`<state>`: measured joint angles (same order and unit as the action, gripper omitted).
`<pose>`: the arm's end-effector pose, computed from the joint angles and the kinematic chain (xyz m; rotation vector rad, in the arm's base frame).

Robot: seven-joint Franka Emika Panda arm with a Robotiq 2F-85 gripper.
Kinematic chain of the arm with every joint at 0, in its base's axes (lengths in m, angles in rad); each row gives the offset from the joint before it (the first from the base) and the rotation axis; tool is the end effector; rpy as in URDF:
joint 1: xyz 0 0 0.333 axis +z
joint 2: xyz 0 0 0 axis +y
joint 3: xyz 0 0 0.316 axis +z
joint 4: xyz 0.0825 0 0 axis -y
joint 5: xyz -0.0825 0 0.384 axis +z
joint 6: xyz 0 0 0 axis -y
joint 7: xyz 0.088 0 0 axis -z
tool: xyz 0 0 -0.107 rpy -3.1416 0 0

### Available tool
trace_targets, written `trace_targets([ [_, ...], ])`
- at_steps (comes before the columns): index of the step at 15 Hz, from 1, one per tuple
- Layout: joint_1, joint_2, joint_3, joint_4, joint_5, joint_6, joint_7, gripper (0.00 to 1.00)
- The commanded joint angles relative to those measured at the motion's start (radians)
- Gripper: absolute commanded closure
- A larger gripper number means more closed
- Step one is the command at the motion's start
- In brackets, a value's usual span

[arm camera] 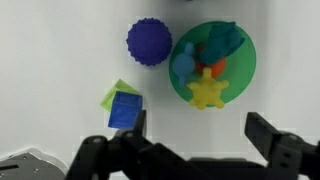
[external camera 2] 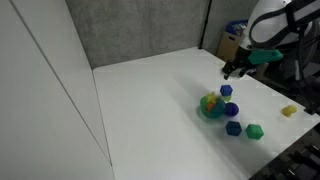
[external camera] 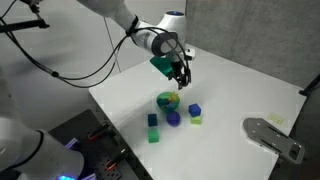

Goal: Pick up the blue block on the left and put it on top of the lime green block

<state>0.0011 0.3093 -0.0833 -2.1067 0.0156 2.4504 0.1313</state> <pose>0.5811 -0.0471 0.2731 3.1078 -0.3448 0.0562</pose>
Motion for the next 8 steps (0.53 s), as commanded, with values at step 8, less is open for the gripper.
trace_targets([
  [8, -0.015, -0.418, 0.02, -0.134, -0.098, -0.386, -0.071, 0.0],
])
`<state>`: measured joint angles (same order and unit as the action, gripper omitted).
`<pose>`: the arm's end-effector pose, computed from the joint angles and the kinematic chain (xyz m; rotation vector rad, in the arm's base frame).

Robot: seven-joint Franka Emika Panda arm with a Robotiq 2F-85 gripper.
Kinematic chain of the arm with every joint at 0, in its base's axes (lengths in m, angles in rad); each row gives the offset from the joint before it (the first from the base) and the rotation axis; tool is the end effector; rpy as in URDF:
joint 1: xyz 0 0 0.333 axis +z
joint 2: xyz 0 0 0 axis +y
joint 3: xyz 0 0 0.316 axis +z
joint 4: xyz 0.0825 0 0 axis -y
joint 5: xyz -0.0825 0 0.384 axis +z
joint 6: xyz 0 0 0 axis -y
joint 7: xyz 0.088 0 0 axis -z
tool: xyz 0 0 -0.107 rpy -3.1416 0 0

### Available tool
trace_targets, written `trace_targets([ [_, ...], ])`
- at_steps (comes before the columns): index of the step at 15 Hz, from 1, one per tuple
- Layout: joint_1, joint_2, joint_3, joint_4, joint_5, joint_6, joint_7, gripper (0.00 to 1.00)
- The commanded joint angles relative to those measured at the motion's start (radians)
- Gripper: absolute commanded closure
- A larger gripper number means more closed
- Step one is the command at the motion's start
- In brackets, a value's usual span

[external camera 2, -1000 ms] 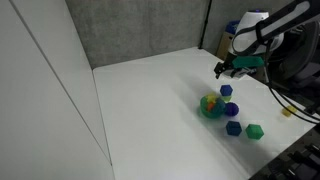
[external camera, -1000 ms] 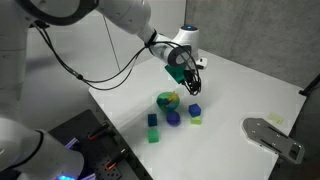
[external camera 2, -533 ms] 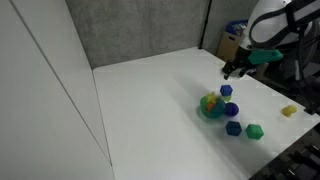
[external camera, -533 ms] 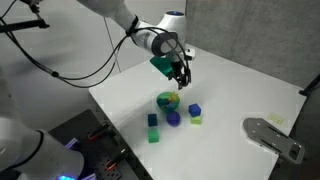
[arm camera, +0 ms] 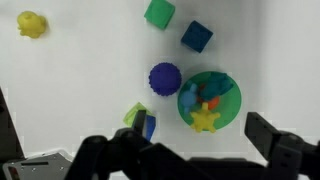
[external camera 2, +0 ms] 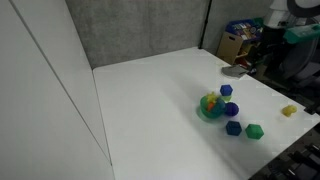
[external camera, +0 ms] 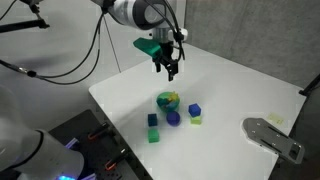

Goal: Pick up the blue block on the left and put it on top of the lime green block

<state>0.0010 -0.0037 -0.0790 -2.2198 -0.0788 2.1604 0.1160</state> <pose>0.5179 -0.0436 0.3726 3.0670 -0.2279 -0.0838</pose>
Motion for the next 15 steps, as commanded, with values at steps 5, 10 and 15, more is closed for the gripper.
trace_targets([
  [5, -0.01, -0.225, 0.026, -0.001, -0.004, -0.227, -0.129, 0.0],
  [10, -0.008, -0.296, 0.036, 0.004, 0.0, -0.281, -0.152, 0.0],
  [15, -0.01, -0.296, 0.038, 0.002, 0.009, -0.273, -0.151, 0.0],
])
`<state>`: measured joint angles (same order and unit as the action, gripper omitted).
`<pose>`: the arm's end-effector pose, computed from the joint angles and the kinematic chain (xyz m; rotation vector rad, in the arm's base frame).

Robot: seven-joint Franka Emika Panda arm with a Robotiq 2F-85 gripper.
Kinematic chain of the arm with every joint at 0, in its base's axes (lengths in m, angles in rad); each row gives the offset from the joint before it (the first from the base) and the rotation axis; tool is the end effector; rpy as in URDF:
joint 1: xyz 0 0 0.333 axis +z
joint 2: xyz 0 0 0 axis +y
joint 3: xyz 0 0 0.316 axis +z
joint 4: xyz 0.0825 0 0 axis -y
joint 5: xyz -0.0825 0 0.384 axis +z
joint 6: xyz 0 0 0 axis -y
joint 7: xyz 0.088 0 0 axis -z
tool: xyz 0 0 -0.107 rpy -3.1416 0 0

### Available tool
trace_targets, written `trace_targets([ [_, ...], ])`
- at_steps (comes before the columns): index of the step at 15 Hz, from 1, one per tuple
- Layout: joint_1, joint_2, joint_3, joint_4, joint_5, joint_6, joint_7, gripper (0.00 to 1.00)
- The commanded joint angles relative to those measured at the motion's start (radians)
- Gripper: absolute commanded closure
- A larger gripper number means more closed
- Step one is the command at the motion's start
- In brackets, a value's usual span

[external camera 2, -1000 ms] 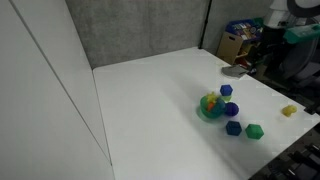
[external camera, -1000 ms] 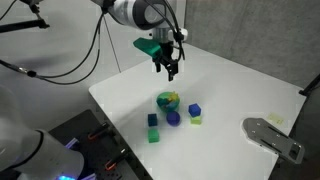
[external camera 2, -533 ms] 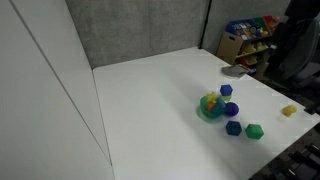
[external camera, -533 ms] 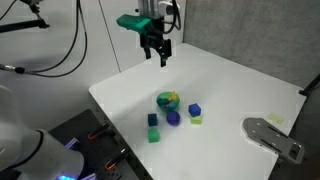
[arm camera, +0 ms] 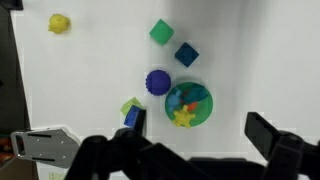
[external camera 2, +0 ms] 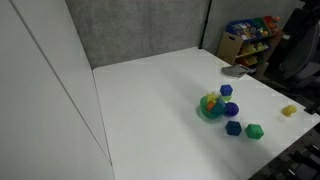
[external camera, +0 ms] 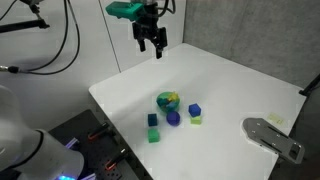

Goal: Pick up the blue block on the left and put it on top of the lime green block

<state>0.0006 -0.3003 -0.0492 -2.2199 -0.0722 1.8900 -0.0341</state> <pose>0.4585 -0.0290 0.4959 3.0887 0.0179 -0.0493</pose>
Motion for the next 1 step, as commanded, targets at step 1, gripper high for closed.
trace_targets([
  [1, -0.009, 0.0, 0.008, 0.002, 0.007, -0.004, -0.012, 0.0],
])
